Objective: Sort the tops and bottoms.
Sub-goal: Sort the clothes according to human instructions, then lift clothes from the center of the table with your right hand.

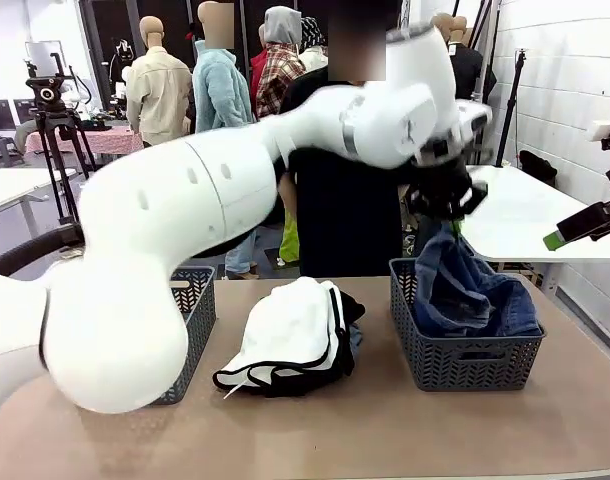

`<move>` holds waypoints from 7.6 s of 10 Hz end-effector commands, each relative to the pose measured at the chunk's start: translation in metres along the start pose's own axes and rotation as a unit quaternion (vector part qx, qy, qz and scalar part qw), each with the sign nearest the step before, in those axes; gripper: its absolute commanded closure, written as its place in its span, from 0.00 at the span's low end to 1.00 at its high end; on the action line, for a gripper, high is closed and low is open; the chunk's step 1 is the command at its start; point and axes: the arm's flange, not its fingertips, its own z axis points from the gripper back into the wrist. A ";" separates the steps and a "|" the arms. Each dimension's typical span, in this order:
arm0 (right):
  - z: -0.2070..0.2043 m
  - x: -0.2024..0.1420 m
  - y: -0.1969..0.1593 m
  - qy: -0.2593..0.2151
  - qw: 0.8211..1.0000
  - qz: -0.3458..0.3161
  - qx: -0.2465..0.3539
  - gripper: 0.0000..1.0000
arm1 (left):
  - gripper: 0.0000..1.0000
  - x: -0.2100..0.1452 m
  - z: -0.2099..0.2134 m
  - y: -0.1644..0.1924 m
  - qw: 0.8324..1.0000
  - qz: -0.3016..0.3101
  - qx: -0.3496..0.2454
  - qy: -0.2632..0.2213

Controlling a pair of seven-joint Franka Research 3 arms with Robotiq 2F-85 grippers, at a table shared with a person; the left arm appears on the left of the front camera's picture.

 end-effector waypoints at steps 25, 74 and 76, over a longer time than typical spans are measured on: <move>-0.001 0.001 -0.001 -0.005 1.000 0.002 0.002 0.00 | 0.00 -0.017 -0.061 0.003 0.999 -0.015 0.029 0.017; -0.001 0.001 -0.001 -0.005 1.000 0.002 0.002 0.00 | 0.00 -0.138 0.125 0.278 0.886 -0.108 0.111 0.437; -0.001 0.001 -0.001 -0.005 1.000 0.002 0.002 0.00 | 0.00 -0.157 0.125 0.280 0.908 -0.134 0.075 0.391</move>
